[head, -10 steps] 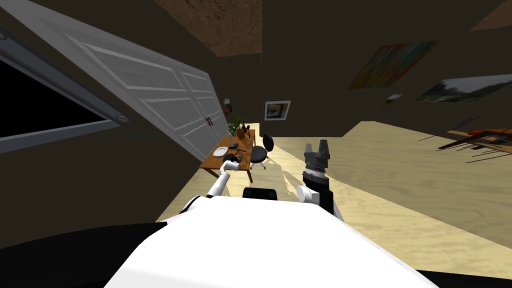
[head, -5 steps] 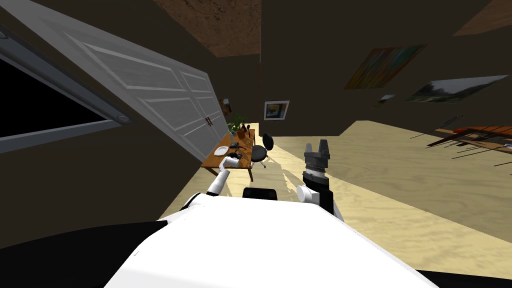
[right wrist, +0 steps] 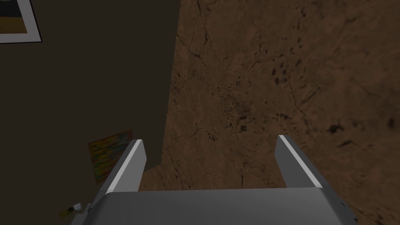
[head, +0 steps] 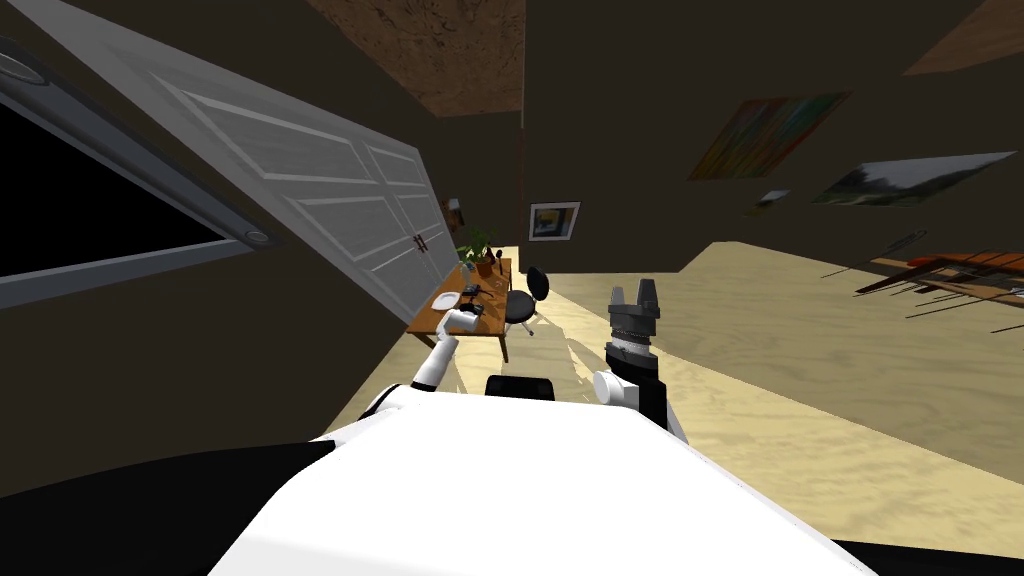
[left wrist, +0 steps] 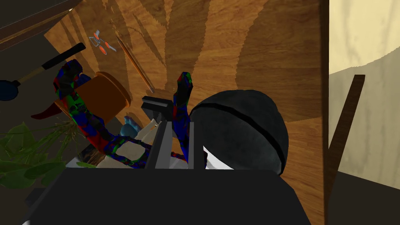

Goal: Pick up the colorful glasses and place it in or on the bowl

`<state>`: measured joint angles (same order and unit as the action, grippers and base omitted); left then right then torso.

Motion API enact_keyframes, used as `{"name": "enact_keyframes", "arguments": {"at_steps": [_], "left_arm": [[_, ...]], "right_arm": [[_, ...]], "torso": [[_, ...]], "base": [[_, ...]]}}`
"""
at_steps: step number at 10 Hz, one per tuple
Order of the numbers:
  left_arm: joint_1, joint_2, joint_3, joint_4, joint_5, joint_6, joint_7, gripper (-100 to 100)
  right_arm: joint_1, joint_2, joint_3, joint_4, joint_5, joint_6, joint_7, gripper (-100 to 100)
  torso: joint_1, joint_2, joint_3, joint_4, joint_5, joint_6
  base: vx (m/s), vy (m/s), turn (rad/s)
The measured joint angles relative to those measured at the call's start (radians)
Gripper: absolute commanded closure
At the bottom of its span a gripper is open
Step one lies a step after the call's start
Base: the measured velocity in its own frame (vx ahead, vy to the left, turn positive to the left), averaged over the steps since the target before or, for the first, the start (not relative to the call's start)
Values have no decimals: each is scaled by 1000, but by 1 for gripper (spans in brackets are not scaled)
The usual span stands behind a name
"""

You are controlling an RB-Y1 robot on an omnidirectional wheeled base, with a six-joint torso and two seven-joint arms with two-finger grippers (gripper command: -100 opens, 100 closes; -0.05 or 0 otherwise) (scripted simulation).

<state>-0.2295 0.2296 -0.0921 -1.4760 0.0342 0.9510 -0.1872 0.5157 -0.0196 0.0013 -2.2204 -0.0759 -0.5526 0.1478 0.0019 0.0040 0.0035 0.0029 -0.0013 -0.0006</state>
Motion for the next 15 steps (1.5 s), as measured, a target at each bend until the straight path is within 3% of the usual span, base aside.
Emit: {"name": "enact_keyframes", "arguments": {"at_steps": [5, 15], "left_arm": [[43, 12, -14, -98, 19, 64, -1, 100], [179, 38, -49, -325, 54, 172, 17, 100]], "right_arm": [[0, 0, 0, 0, 0, 0, 0, 0], [0, 0, 0, 0, 0, 0, 0, 0]], "torso": [[1, -2, -1, -1, 0, 0], [1, -3, -2, -1, 1, 0]], "base": [[32, 51, 71], [54, 53, 92]]}}
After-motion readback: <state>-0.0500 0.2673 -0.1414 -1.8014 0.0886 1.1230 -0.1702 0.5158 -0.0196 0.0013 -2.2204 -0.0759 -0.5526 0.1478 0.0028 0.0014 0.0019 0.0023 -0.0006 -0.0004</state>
